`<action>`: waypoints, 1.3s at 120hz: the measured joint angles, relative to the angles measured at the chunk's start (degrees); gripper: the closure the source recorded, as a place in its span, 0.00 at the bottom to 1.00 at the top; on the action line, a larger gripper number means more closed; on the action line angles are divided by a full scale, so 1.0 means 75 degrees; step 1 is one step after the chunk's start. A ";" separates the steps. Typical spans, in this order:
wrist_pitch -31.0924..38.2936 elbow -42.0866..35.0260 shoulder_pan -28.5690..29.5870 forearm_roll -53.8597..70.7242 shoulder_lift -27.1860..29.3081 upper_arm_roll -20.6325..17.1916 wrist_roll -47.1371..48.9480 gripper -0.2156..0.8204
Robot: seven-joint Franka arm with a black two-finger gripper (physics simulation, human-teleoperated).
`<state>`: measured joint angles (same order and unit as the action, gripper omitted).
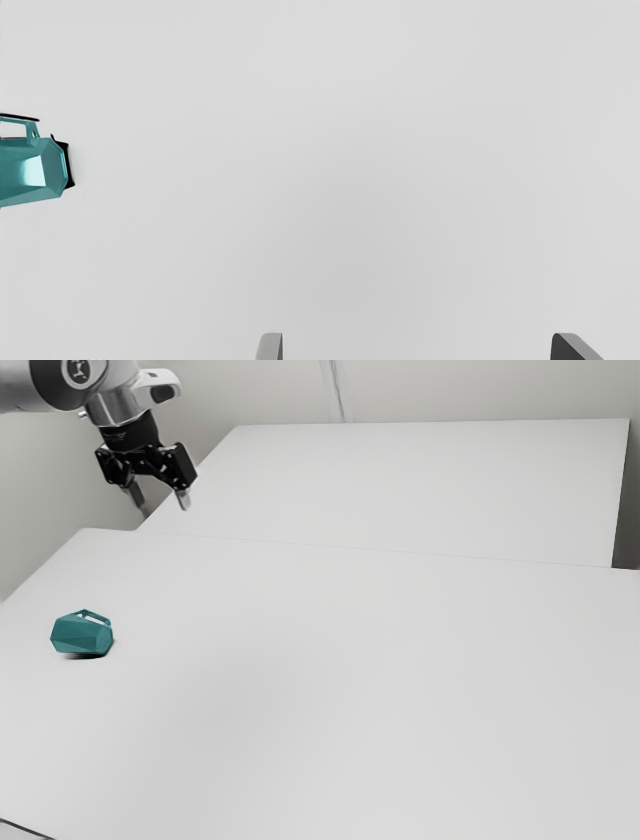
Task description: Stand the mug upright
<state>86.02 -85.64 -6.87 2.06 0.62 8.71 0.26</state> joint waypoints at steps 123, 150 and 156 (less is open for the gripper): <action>-0.0005 0.0259 0.3147 -0.0216 -0.0641 0.0036 -0.1092 0.23; 0.0483 0.0271 0.4432 -0.0860 -0.1245 0.0044 -0.2077 0.23; 0.0631 0.0340 0.4812 -0.1163 -0.1427 0.0045 -0.2413 0.23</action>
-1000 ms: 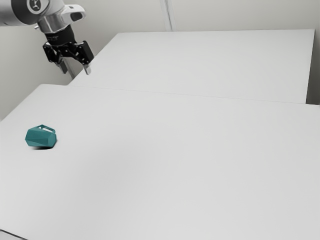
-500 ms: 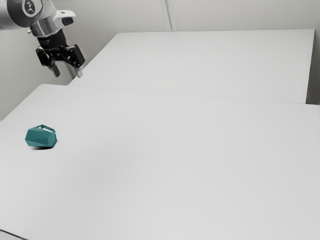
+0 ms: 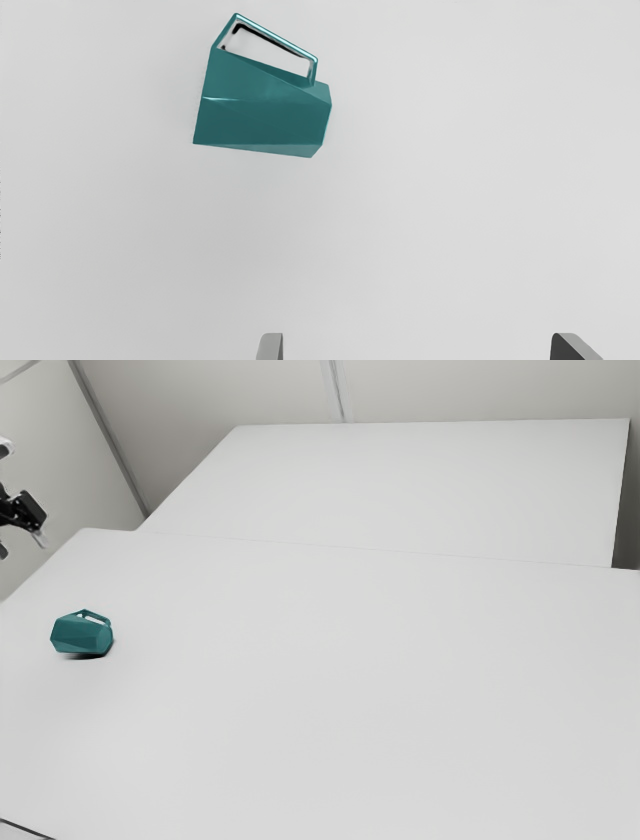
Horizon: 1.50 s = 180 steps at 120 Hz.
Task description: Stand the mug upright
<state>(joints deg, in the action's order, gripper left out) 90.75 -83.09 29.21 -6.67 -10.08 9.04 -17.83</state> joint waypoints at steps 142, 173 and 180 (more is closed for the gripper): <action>0.0268 0.0912 0.2980 -0.5894 -0.3453 0.0109 -0.5797 0.23; 0.0265 0.0906 0.2957 -0.5962 -0.3869 0.0107 -0.5714 0.23; 0.0273 0.0913 0.2941 -0.5995 -0.3969 0.0107 -0.5690 0.23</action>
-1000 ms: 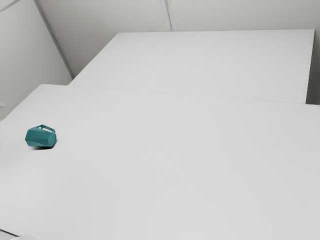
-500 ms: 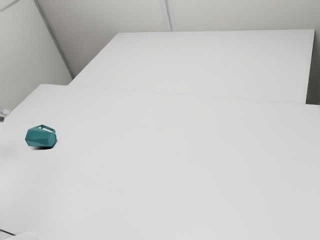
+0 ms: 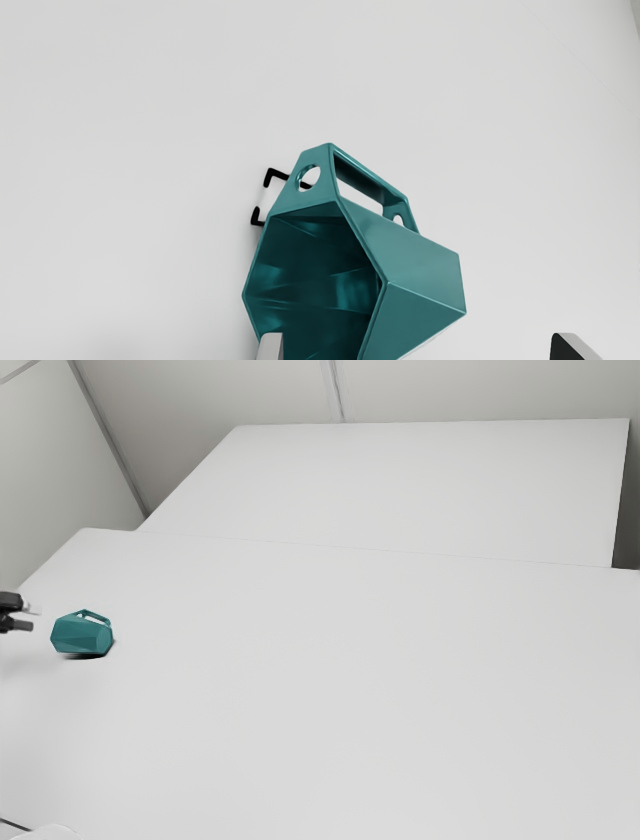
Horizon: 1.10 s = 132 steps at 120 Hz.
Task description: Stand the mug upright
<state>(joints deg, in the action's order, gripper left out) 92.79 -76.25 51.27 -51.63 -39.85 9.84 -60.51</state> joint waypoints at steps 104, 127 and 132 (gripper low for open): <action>0.0037 -0.0099 -0.0303 -0.0256 -0.0336 -0.0453 0.0132 0.25; 0.0015 -0.0157 -0.0302 -0.0260 -0.0338 -0.0494 0.0184 0.42; 0.0008 -0.0190 -0.0299 -0.0261 -0.0337 -0.0493 0.0201 0.47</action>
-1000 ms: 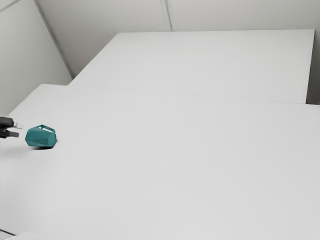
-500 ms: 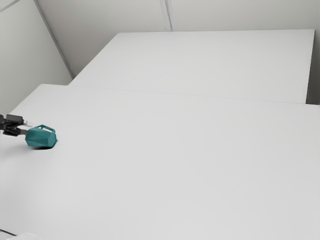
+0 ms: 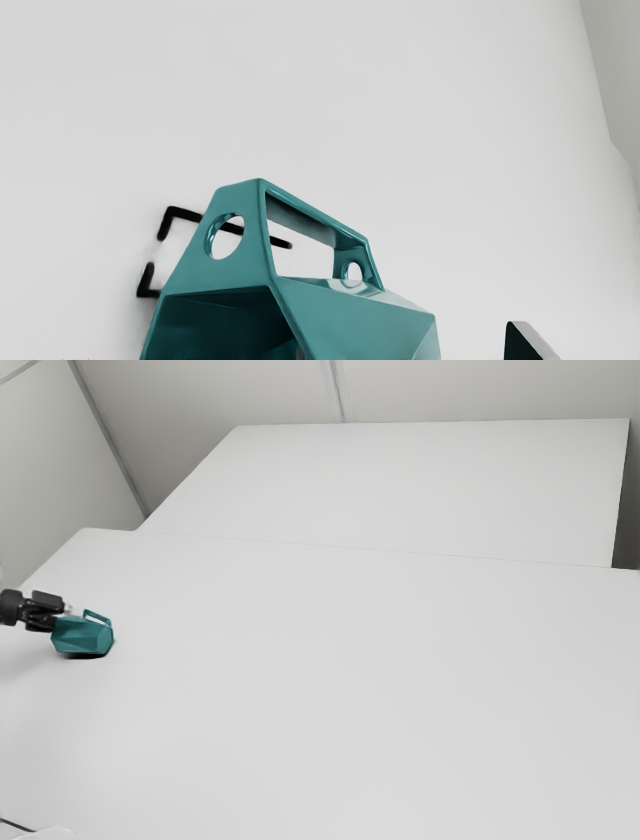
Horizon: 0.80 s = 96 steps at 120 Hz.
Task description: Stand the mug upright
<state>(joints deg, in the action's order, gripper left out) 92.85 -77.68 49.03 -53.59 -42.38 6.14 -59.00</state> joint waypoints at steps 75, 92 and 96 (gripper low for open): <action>0.0046 -0.0405 -0.0027 0.0278 0.0586 -0.0387 0.0147 0.94; 0.0094 -0.0692 -0.0271 0.0775 0.1176 -0.0571 0.0169 0.95; 0.0102 -0.0748 -0.0366 0.0916 0.1268 -0.0578 0.0173 0.95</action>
<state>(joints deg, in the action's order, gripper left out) 93.62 -83.29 46.28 -46.72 -32.87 1.81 -57.70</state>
